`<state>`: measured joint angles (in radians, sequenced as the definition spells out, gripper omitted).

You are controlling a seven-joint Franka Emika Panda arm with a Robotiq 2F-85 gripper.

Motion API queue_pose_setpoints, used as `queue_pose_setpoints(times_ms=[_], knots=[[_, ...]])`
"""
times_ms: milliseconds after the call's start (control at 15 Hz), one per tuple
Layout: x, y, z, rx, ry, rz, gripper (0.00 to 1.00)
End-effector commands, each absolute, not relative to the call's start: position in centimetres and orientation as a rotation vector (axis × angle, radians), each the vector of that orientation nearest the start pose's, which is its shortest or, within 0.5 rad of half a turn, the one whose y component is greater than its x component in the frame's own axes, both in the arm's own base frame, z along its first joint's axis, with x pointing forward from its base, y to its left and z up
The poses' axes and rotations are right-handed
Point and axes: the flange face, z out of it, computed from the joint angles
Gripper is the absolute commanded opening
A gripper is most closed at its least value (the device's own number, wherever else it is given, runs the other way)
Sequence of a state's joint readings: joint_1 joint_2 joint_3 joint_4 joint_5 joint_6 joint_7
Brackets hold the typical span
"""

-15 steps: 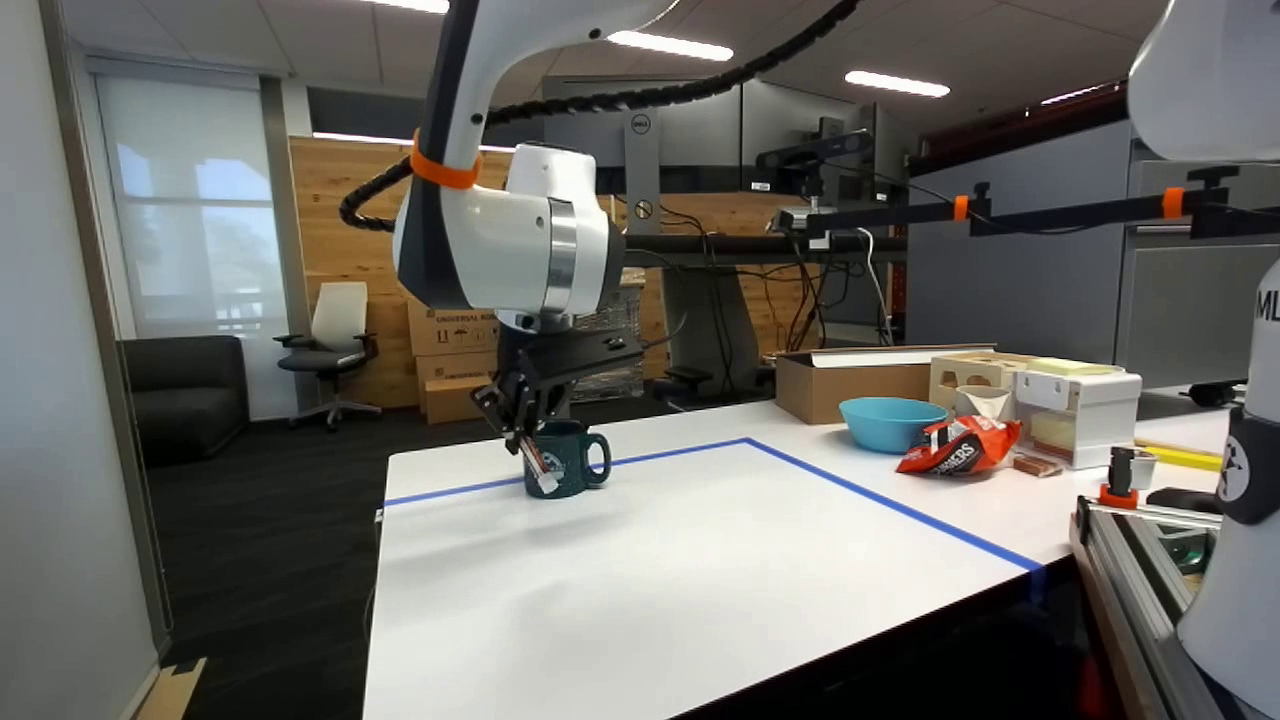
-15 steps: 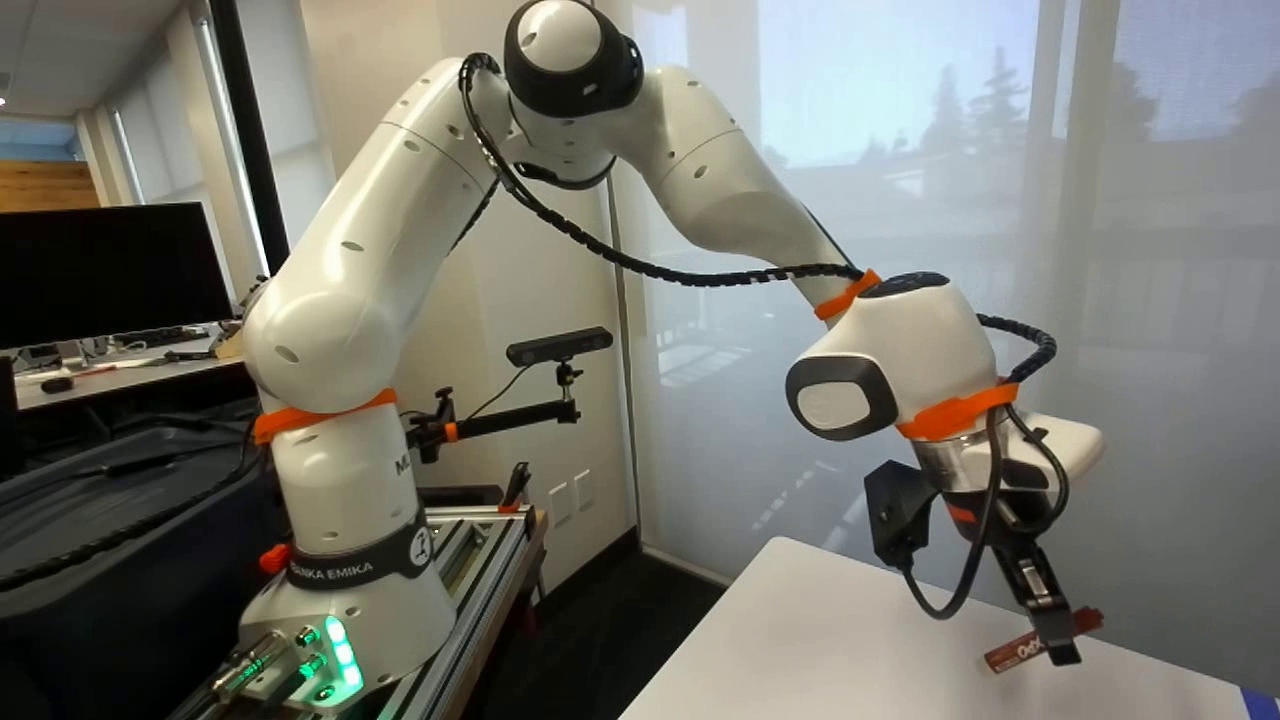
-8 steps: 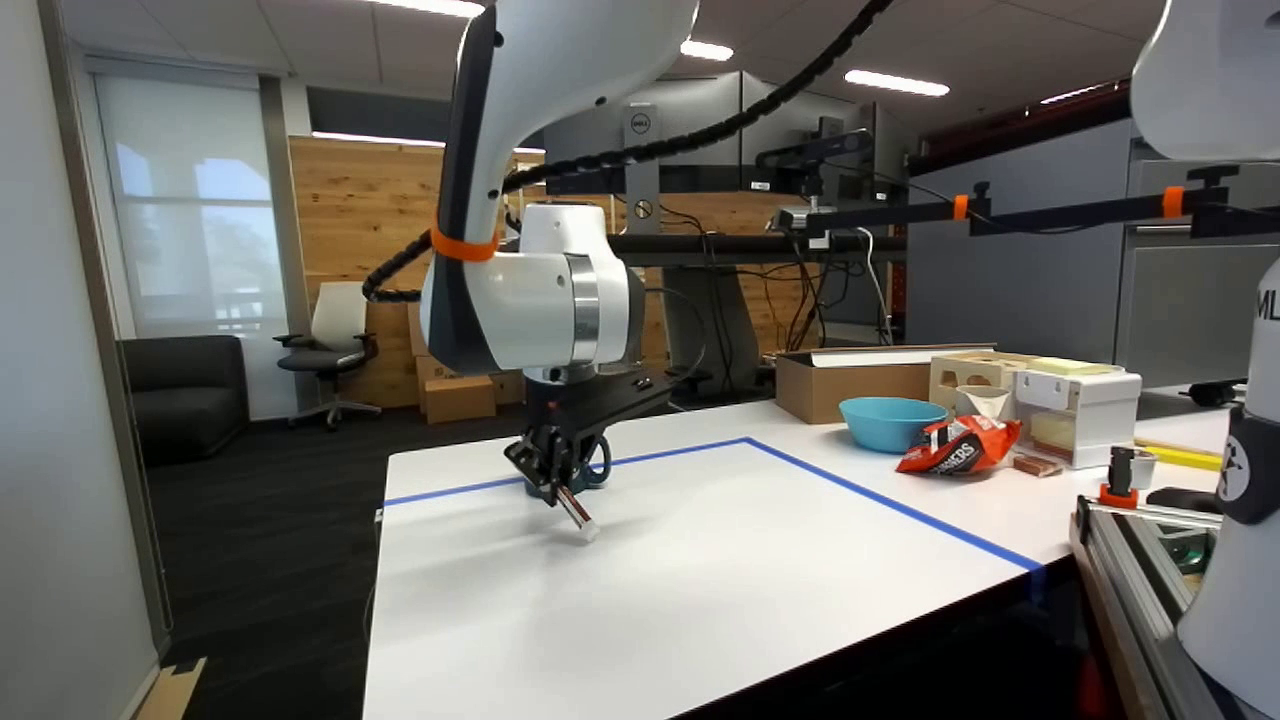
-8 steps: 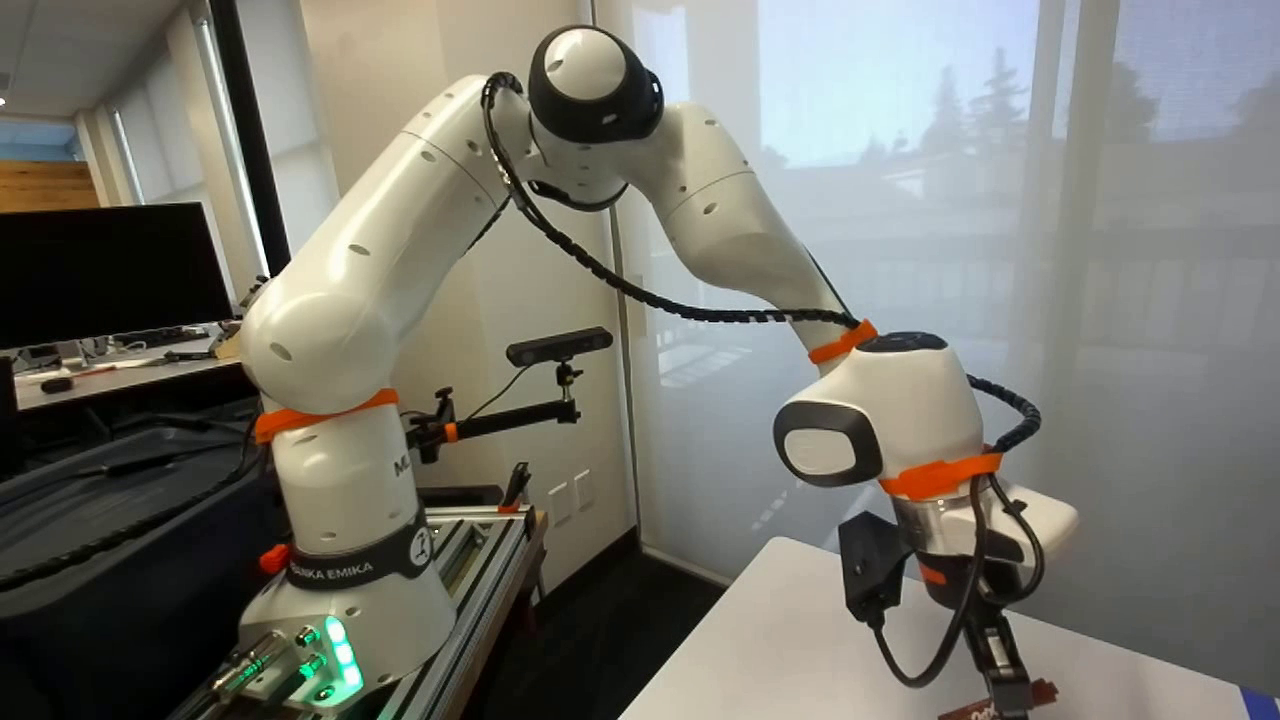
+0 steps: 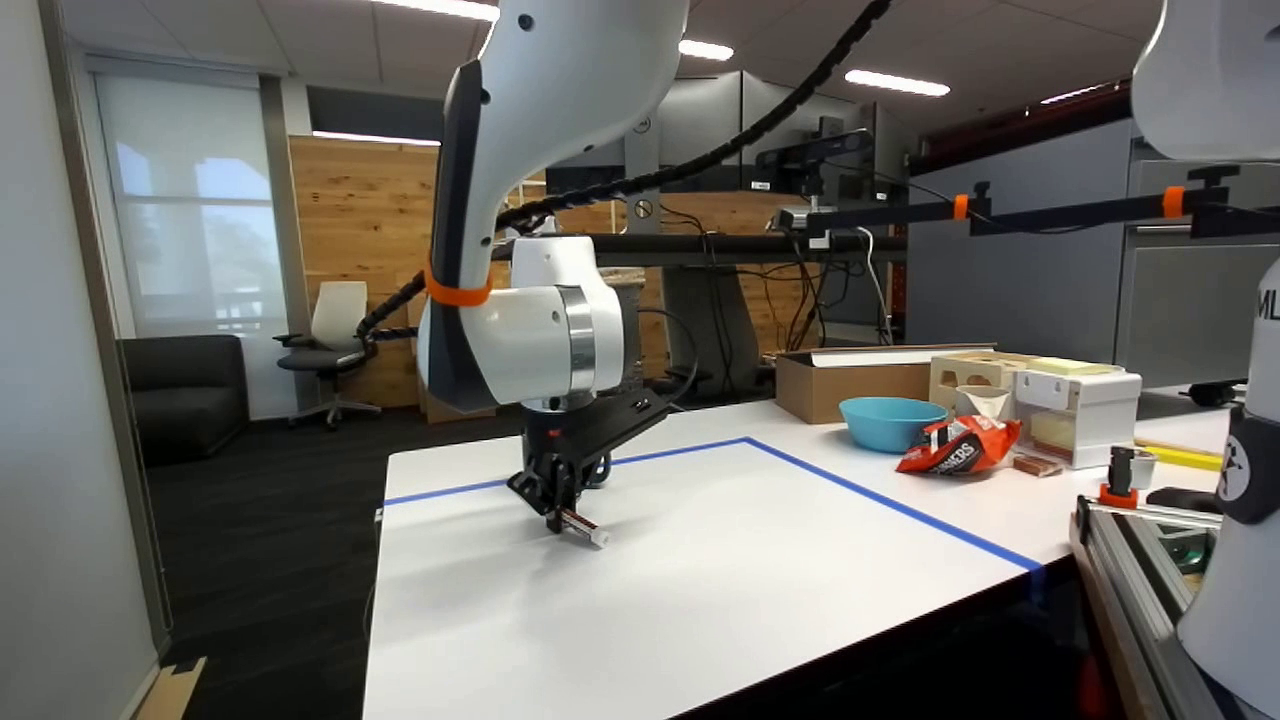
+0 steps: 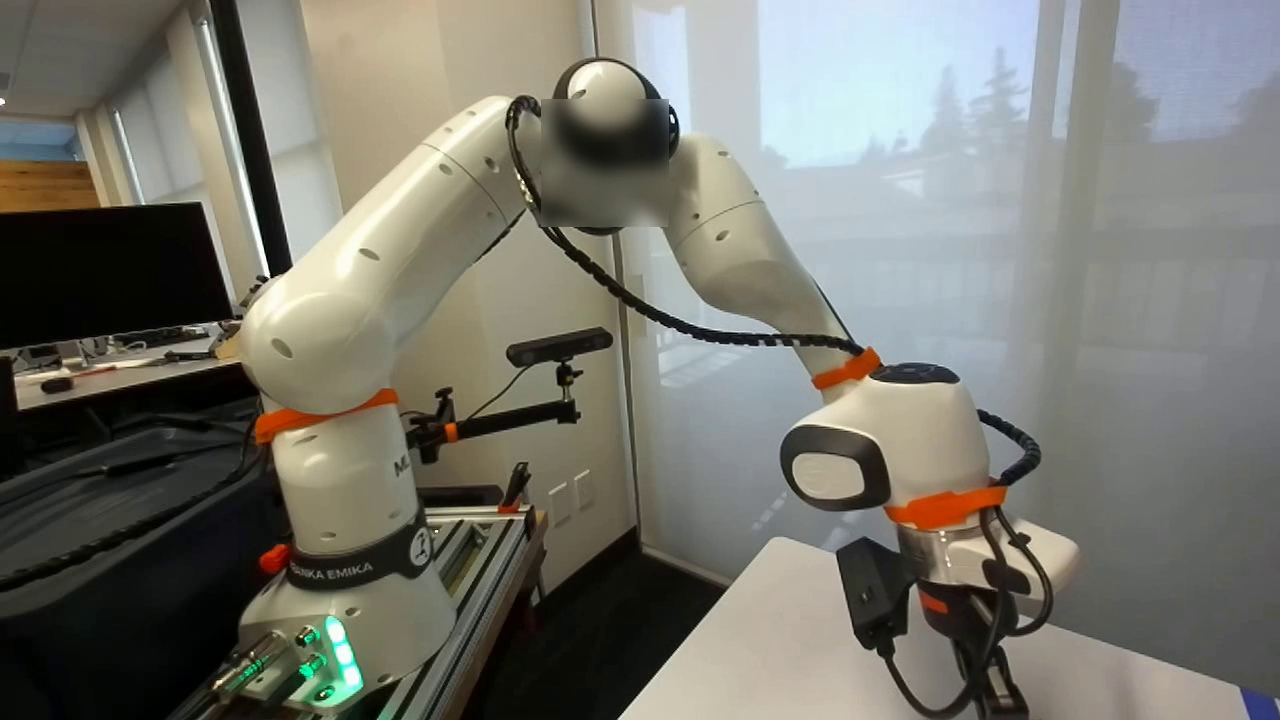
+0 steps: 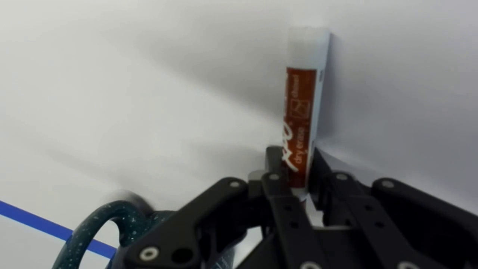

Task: Remove the marker from the cup and put it on the table

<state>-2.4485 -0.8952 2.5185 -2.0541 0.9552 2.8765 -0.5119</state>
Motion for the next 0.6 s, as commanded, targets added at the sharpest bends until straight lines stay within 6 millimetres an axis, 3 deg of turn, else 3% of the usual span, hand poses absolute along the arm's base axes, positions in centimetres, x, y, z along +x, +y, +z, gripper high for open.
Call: queue_pose_setpoints(times_ms=[0, 267, 467, 533], knots=[[57.5, -1.4, 9.5, -3.309, 0.109, -0.376, 0.47], [57.6, -1.0, 11.8, -3.285, 0.111, -0.455, 0.75], [58.0, -1.0, 14.8, -3.26, 0.166, -0.571, 0.97], [58.1, -1.0, 15.8, -3.25, 0.185, -0.6, 1.0]])
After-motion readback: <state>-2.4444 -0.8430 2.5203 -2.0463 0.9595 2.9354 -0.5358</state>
